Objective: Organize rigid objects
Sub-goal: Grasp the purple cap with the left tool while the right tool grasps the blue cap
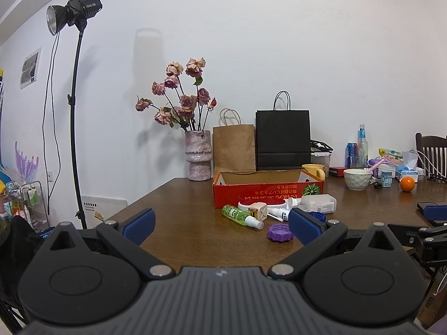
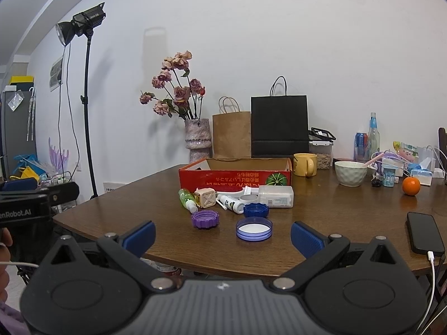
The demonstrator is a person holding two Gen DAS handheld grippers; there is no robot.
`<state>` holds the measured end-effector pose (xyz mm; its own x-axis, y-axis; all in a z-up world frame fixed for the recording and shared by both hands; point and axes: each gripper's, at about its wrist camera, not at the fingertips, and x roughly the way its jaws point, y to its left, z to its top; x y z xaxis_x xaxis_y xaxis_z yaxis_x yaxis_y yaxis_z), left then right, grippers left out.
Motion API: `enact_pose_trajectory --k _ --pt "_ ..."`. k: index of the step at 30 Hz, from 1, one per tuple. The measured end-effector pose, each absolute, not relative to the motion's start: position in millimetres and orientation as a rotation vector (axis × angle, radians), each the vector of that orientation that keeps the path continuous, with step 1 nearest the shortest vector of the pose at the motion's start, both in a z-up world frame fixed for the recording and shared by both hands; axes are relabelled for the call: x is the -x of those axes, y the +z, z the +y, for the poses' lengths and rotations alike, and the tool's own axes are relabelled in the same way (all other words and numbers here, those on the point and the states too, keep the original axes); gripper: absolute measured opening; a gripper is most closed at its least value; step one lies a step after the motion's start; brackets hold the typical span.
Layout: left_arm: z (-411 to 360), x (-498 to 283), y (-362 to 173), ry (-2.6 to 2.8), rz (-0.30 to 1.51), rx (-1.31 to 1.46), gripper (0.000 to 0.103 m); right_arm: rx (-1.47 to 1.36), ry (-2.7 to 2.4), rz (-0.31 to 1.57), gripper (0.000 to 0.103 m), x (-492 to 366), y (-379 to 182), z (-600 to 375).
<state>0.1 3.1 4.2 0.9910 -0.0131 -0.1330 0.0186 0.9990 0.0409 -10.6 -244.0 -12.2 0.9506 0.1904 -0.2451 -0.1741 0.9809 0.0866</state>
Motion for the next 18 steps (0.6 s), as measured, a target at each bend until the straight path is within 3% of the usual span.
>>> enact_pose_trajectory --k 8,11,18 --pt "-6 -26 2 -0.035 0.091 -0.152 0.103 -0.044 0.106 0.303 0.103 -26 -29 -254" --pt "-8 -52 -4 -0.056 0.151 -0.150 0.103 -0.081 0.106 0.319 0.103 -49 -34 -262" --pt "-16 -119 -28 -0.193 0.286 -0.060 0.103 -0.056 0.156 0.380 0.093 -106 -42 -260"
